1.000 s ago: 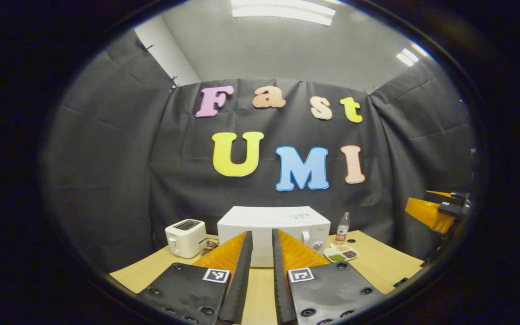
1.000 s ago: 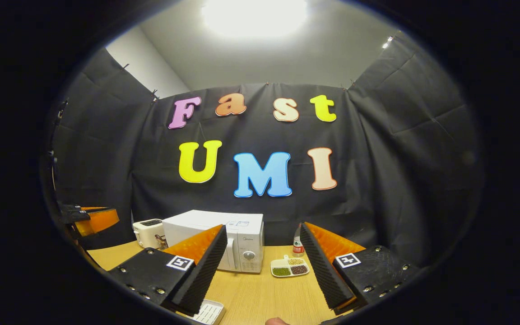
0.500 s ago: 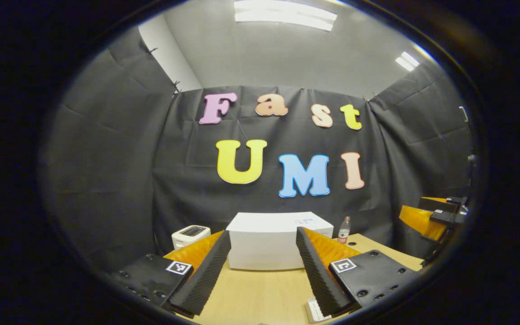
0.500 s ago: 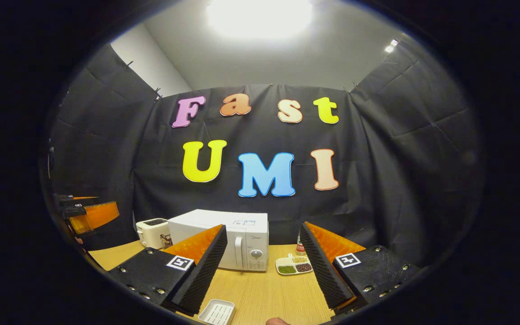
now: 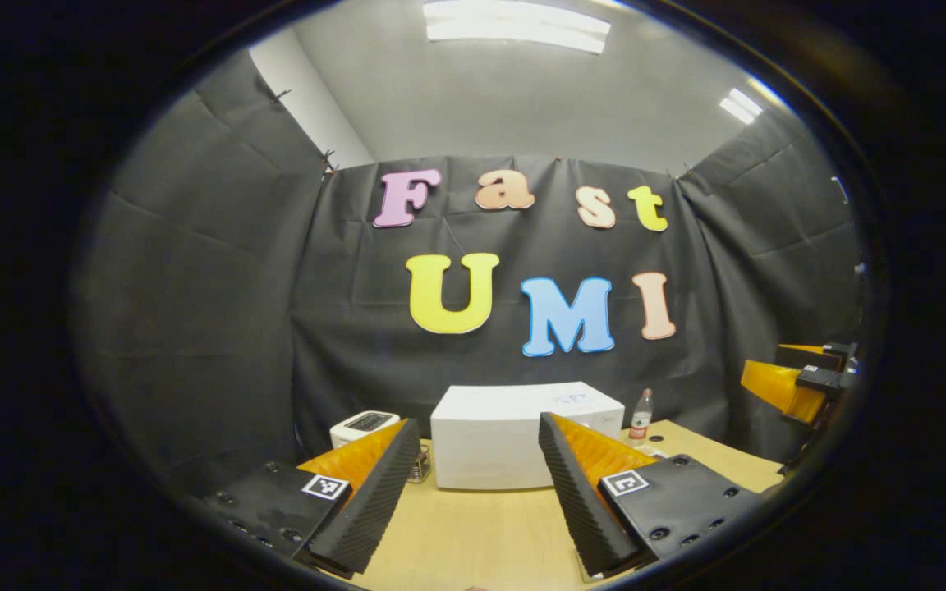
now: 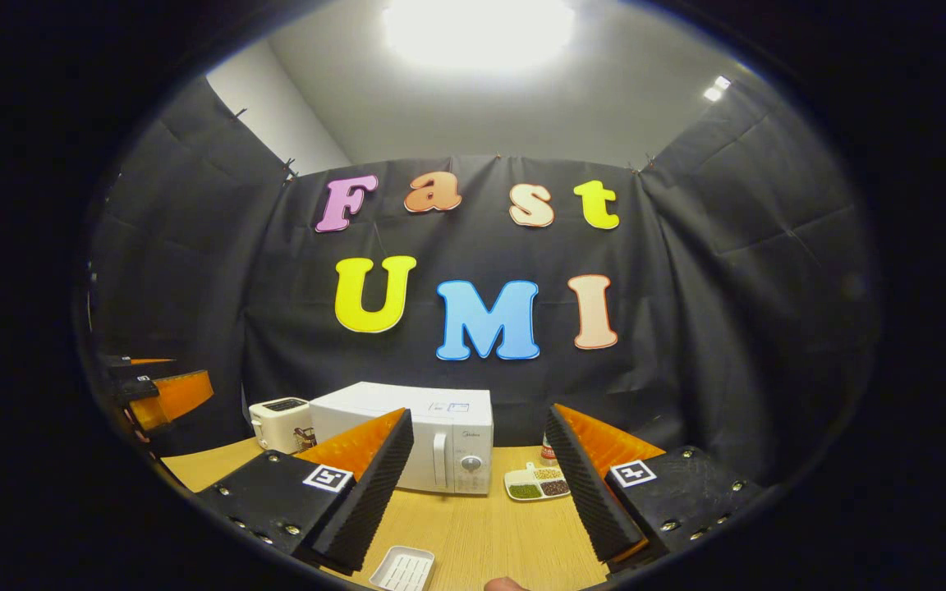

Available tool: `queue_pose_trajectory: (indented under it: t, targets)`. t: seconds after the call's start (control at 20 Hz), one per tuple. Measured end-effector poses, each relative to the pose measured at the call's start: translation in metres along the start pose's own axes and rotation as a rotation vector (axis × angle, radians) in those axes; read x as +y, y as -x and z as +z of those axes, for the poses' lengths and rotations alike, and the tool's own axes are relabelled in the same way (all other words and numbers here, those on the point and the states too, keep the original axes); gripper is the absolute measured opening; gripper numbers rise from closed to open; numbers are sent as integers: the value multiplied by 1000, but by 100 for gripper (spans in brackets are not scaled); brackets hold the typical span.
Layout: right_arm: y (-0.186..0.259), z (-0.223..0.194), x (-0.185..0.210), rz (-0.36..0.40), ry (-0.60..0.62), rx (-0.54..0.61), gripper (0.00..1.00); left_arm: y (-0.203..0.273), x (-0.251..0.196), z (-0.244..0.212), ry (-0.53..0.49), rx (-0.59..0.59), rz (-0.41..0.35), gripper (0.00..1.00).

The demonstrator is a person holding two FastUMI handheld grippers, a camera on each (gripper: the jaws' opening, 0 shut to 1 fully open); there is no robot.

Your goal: Open the microwave oven with the left hand, put the food in, and close the microwave oven.

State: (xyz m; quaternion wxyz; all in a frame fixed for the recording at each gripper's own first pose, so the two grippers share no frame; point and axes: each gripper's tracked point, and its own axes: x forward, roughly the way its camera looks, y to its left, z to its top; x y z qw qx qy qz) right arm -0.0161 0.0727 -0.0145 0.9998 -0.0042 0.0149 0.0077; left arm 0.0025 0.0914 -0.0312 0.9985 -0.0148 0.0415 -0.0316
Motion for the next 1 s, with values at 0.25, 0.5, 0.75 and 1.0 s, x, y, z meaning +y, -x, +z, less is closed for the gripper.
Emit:
queue_pose_trajectory:
  t: [0.25, 0.5, 0.75, 1.0]
  targets:
    - [1, 2, 7, 1, -5, -1, 98, 0, 6, -1, -3, 2, 5, 96]
    - [0, 1, 12, 4, -7, 2, 98, 4, 13, -2, -4, 3, 10, 96]
    - [-1, 5, 15, 1, -8, -6, 98, 2, 16, -1, -8, -1, 10, 96]
    - [-4, 6, 18, 2, -5, -8, 98, -2, 17, -2, 3, -4, 8, 96]
